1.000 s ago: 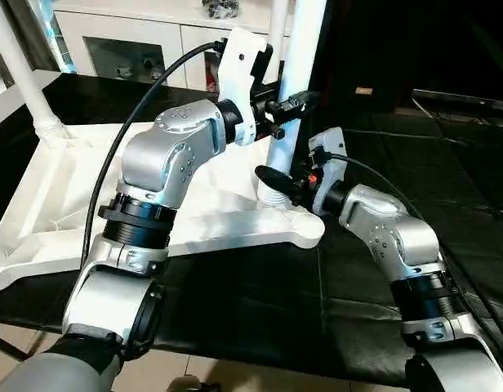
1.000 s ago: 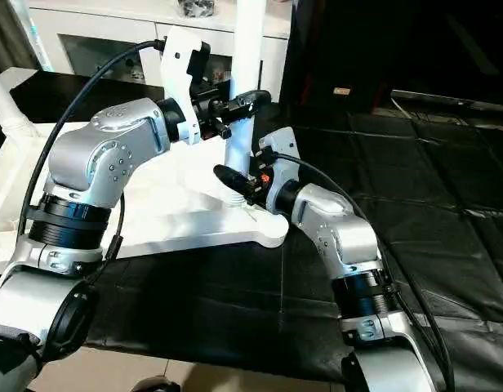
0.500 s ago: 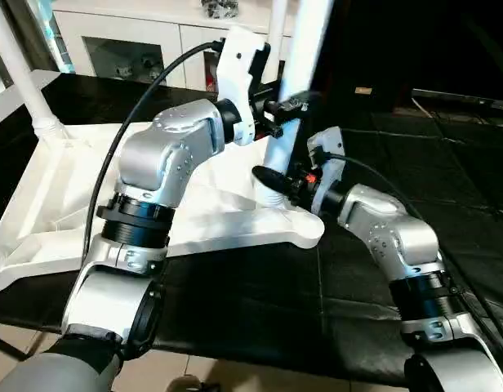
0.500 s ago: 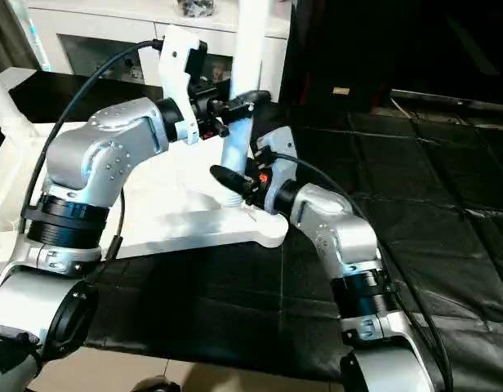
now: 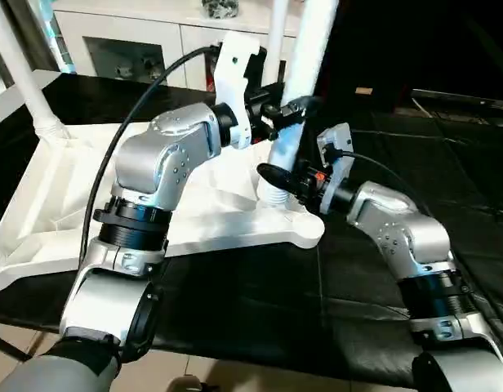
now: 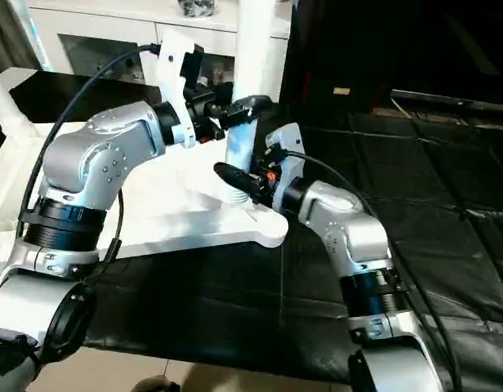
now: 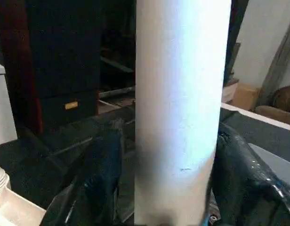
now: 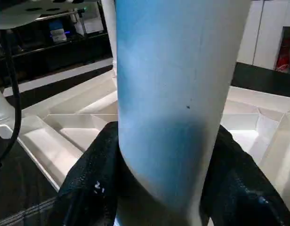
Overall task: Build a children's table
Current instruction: Insert table leg to table base
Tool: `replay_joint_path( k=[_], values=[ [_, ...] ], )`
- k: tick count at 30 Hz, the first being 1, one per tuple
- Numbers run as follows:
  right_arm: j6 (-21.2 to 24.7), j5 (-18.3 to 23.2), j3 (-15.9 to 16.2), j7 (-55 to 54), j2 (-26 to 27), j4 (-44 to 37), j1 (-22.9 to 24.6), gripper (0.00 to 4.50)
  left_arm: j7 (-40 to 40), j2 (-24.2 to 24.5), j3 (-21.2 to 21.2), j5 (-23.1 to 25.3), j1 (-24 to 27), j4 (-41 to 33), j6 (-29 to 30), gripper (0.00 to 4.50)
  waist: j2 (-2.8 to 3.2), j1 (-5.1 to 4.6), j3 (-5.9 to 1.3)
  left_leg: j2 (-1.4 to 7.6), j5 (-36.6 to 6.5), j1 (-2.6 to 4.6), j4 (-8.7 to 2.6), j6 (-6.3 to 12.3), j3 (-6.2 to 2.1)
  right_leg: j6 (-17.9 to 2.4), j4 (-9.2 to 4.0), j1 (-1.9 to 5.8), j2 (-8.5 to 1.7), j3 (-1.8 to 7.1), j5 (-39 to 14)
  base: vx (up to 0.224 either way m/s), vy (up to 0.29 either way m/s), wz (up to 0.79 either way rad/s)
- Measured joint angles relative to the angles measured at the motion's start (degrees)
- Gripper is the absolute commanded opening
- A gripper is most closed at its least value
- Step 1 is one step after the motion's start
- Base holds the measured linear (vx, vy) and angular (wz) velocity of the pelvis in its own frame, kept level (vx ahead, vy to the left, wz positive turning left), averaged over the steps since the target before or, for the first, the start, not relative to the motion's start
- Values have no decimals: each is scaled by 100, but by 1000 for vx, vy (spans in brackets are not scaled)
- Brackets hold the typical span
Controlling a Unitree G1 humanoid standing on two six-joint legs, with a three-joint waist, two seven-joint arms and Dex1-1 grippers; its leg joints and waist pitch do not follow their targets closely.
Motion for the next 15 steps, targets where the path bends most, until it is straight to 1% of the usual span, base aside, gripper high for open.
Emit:
replay_joint_path(
  k=[1, 4, 7, 8, 10, 13, 14, 15],
  values=[
    [0, 0, 0, 0, 0, 0, 0, 196, 24, -23, 16, -8, 0, 10, -24, 239, 0, 0, 0, 0, 0, 0, 0, 0, 0, 0, 0, 0, 0, 0, 0, 0, 0, 0],
    [-12, -22, 2, -3, 0, -9, -1, 196, 78, -62, 60, -26, 0, 23, -42, 203, 0, -1, 0, 0, 0, 0, 0, 0, 0, 0, 0, 0, 0, 0, 0, 0, 0, 0],
    [-45, -61, 2, -15, -3, -17, -1, 196, 75, -82, 97, -49, 0, 29, -36, 190, 0, -1, 0, 0, 0, 0, 0, 0, 0, 0, 0, 0, 0, 0, 0, 0, 0, 0],
    [-44, -61, 2, -5, -15, -24, -1, 231, 73, -94, 115, -52, 0, 29, -30, 186, 0, 0, 0, 0, 0, 0, 0, 0, 0, 0, 0, 0, 0, 0, 0, 0, 0, 0],
    [0, -53, 15, 90, -117, -77, -1, 266, 60, -97, 122, -106, 0, 28, -18, 185, 0, 7, 0, 0, 0, -1, 0, 0, 0, 0, 0, 0, 0, 0, 0, 0, 0, 0],
    [41, -28, 31, 246, -174, -166, -1, 275, -4, 22, 117, -97, 0, 23, -18, 184, 1, -3, 0, 0, 0, 2, -1, 0, 0, 0, 0, 0, 1, 0, 0, 0, 0, 0],
    [50, -20, 32, 267, -185, -167, -1, 286, -25, 56, 114, -83, 0, 23, -18, 184, 1, -9, 0, 1, 0, 2, -1, 0, 0, 0, 0, 0, 2, 0, 0, 0, 0, 0],
    [72, 7, 36, 368, -240, -175, -1, 306, -54, 66, 112, -81, 0, 21, -16, 184, 3, -4, 2, 1, 0, 2, -1, 0, 0, 0, 0, 0, 2, 0, 0, 0, 0, 0]
  ],
)
